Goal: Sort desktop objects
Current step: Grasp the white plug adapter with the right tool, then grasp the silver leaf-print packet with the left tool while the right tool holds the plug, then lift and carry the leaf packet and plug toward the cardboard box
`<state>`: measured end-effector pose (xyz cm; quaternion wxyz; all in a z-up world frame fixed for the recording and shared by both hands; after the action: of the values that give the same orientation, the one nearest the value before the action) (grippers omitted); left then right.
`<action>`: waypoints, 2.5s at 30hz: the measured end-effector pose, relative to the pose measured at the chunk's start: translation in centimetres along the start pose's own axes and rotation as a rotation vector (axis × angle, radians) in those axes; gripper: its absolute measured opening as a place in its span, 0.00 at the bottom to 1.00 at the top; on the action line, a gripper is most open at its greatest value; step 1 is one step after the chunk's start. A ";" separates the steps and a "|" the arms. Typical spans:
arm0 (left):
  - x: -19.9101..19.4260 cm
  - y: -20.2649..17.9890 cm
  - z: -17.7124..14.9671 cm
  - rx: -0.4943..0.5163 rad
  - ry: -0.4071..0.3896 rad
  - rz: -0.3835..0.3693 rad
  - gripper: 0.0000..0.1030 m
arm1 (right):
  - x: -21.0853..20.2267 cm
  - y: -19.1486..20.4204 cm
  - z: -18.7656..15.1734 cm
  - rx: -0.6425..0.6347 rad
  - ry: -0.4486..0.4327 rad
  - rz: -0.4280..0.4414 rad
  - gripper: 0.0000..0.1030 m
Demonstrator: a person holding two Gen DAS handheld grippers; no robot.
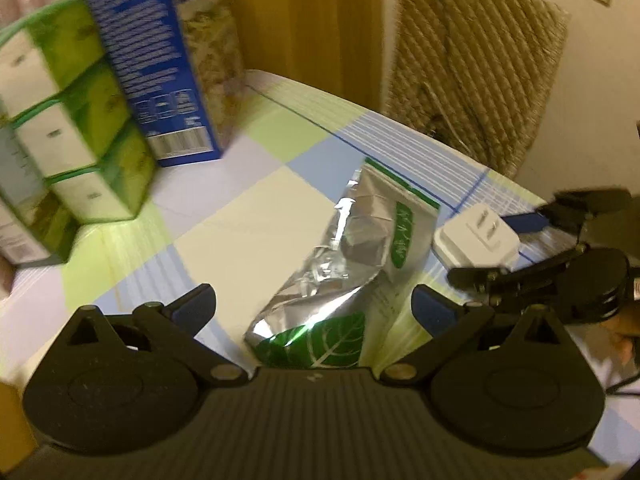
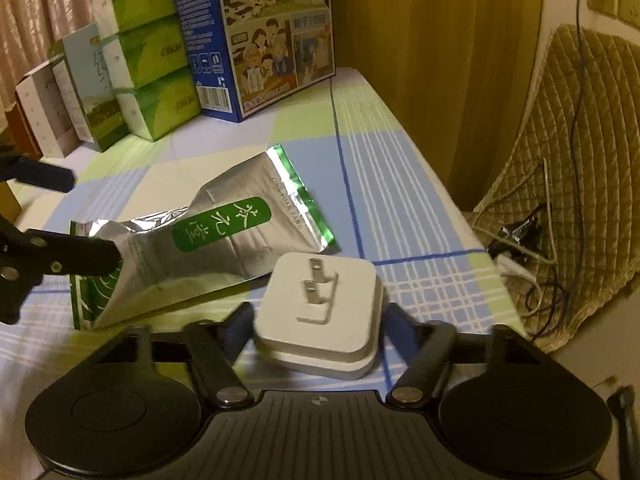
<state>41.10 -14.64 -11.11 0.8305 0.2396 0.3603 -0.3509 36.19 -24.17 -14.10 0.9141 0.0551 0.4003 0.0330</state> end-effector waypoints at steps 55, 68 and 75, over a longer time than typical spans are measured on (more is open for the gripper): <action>-11.8 -4.8 -18.6 -0.340 0.173 -0.051 0.74 | -11.8 7.3 -13.4 -0.174 0.039 0.067 0.71; -10.7 -4.9 -18.8 -0.348 0.169 -0.046 0.73 | -11.4 7.7 -13.9 -0.193 0.003 0.083 0.62; -10.7 -5.2 -18.7 -0.325 0.167 -0.017 0.67 | -11.6 7.7 -14.0 -0.196 -0.004 0.084 0.60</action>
<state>23.85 -1.38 -15.41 0.8225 0.1277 0.4819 -0.2737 17.89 -16.70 -14.15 0.9136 -0.0178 0.3909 0.1101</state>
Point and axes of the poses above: each gripper's, at about its wrist camera, not at the fingertips, and x roughly the way its jaws point, y to its left, z to its top, the point moved 10 cm from there along x, roughly the way its jaws point, and after that the axes turned 4 degrees about x, right-handed, at the moved point
